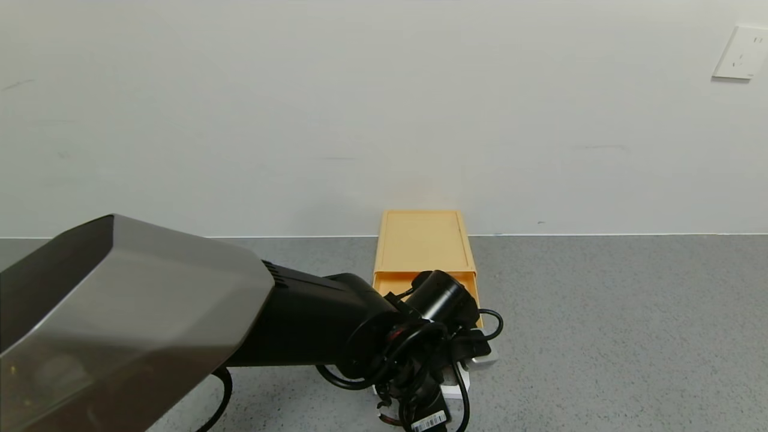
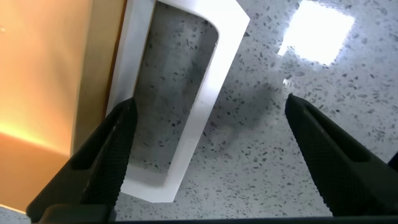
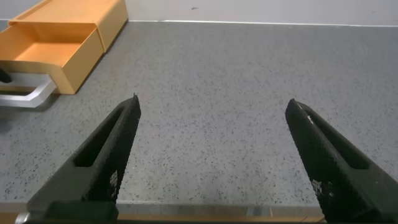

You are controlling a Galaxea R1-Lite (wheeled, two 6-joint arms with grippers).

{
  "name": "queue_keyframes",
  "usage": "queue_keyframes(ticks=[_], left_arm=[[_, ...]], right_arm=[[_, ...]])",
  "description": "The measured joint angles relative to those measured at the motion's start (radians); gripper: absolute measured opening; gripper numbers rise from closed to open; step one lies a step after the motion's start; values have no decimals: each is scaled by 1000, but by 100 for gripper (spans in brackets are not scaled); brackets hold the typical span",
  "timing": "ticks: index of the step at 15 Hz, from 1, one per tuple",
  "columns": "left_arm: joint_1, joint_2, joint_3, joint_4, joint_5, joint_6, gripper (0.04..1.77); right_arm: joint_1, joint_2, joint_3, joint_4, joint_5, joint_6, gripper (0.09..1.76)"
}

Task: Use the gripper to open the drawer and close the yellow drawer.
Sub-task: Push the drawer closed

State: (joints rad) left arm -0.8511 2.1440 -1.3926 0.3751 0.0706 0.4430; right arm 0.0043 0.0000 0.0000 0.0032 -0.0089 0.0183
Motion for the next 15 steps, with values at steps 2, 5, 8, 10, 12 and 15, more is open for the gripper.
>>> queue_keyframes(ticks=[2,5,8,10,12,15], left_arm=[[6,10,-17,0,0,1,172],[12,26,-42,-2,3,2,172],[16,43,-71,-2,3,2,172],[22,54,-92,1,3,6,172],[31,64,-117,18,6,13,172],[43,77,-166,39,10,21,172]], right_arm=[[0,0,0,0,0,0,171],[0,0,0,0,0,0,171],[0,0,0,0,0,0,171],[0,0,0,0,0,0,171],[0,0,0,0,0,0,171],[0,0,0,0,0,0,171]])
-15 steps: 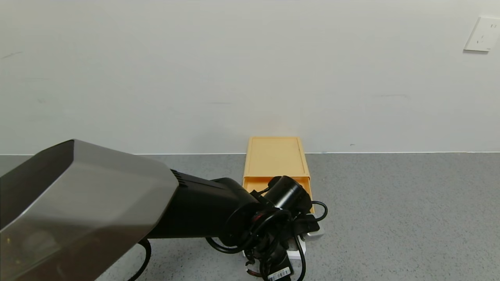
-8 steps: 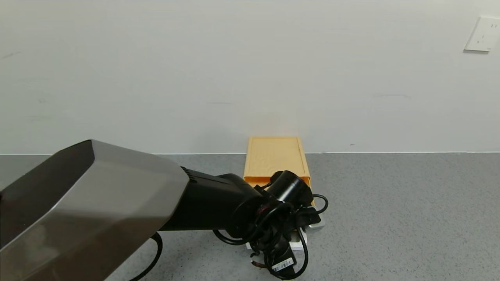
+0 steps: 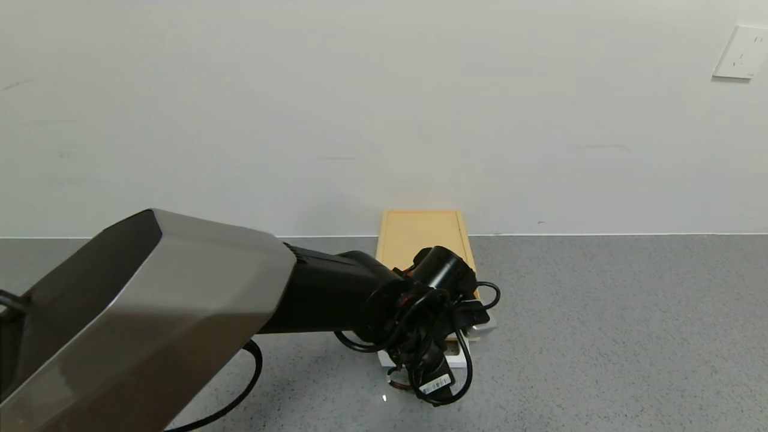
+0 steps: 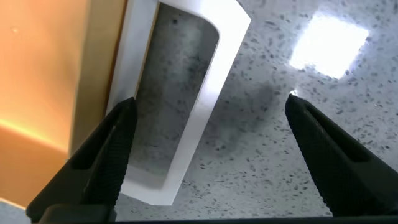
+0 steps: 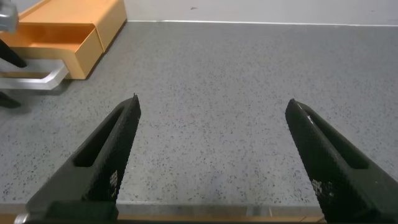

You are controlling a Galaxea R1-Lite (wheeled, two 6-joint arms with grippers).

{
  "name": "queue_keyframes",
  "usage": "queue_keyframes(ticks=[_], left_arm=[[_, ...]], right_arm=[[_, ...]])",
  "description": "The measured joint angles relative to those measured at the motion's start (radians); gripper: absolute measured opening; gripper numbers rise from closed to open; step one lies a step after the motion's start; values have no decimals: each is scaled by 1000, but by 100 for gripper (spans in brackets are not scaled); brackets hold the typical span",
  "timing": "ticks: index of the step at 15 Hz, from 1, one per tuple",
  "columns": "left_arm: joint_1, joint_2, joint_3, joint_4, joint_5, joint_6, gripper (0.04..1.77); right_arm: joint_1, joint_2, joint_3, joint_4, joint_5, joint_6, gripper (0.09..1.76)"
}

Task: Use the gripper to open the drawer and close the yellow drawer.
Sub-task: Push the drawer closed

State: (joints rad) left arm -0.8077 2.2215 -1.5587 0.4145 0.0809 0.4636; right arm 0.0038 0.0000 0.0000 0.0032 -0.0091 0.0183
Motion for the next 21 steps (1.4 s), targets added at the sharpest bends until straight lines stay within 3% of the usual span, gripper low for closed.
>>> queue_keyframes(ticks=[21], left_arm=[[94,125,-262,52,-2,50,172]], right_arm=[[0,0,0,0,0,0,171]])
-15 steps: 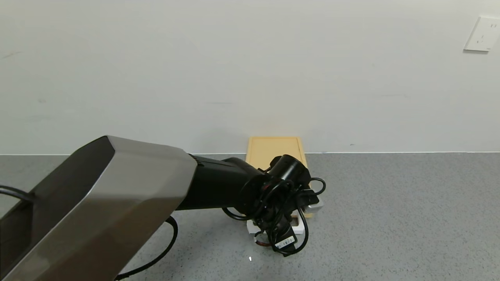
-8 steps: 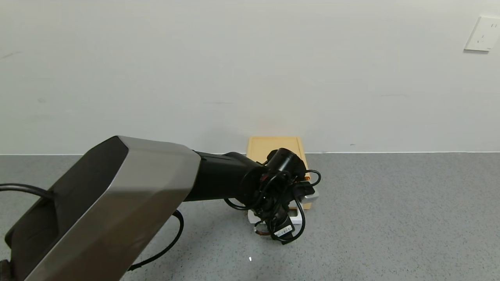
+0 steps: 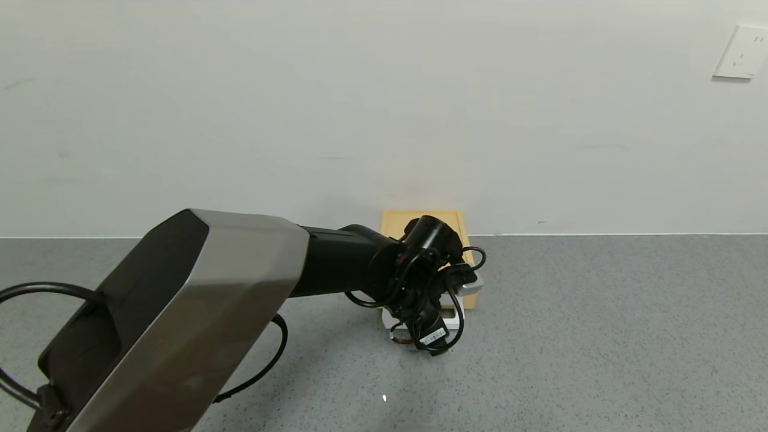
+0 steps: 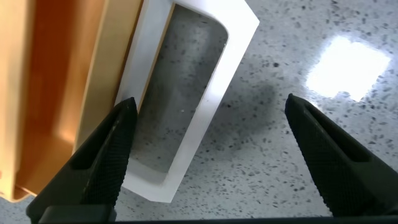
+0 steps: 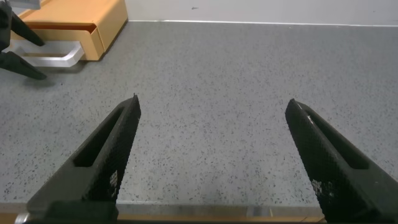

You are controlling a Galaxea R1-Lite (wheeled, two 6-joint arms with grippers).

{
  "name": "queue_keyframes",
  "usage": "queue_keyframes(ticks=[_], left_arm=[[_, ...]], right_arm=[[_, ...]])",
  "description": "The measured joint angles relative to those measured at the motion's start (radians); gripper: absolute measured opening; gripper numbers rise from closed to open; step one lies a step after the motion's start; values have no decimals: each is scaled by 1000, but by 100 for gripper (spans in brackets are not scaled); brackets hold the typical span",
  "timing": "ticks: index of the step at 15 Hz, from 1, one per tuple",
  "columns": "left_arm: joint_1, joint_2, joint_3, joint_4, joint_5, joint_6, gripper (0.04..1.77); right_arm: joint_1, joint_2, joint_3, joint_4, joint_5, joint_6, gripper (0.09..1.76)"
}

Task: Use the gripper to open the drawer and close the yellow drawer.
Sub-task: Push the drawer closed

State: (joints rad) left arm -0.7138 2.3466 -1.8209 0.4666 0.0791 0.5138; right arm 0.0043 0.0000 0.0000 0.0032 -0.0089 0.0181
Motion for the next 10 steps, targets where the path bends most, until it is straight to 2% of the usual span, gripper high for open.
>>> queue_keyframes(ticks=[10], left_arm=[[22,43,-74,0,1,21,172]], right_arm=[[0,0,0,0,-1,0,171]])
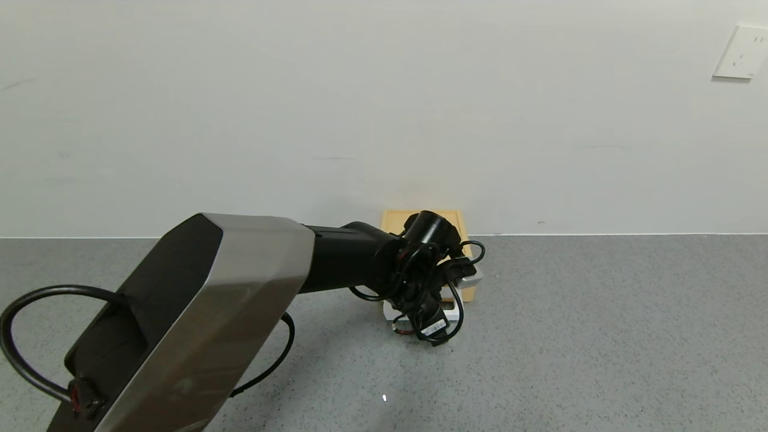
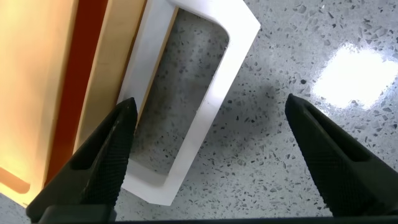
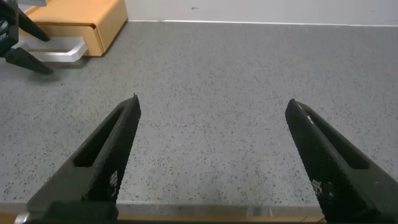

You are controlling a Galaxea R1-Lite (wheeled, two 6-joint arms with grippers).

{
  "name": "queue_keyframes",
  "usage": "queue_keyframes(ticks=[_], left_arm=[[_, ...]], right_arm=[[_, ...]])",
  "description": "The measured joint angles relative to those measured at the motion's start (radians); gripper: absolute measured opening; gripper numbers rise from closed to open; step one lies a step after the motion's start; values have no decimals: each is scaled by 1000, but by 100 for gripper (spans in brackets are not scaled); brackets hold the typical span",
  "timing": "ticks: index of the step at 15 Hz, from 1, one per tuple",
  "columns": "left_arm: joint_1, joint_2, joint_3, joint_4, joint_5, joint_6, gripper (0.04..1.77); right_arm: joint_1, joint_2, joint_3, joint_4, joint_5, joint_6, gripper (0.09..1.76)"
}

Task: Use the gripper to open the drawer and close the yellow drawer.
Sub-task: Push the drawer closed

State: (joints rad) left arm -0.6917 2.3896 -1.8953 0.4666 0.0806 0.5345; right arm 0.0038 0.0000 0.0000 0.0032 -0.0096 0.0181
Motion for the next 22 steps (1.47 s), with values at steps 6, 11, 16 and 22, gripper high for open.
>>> queue_keyframes(ticks=[6,11,16,22], left_arm=[[14,15,-30,2,0,14,172],[14,19,-48,27,1,15,172],[4,7,-50,27,49,11,172],[0,-96,-18,27,88,-23,172]], right_arm=[[0,0,0,0,1,0,171],[0,0,0,0,0,0,171],[0,0,0,0,0,0,171],[0,0,0,0,0,0,171]])
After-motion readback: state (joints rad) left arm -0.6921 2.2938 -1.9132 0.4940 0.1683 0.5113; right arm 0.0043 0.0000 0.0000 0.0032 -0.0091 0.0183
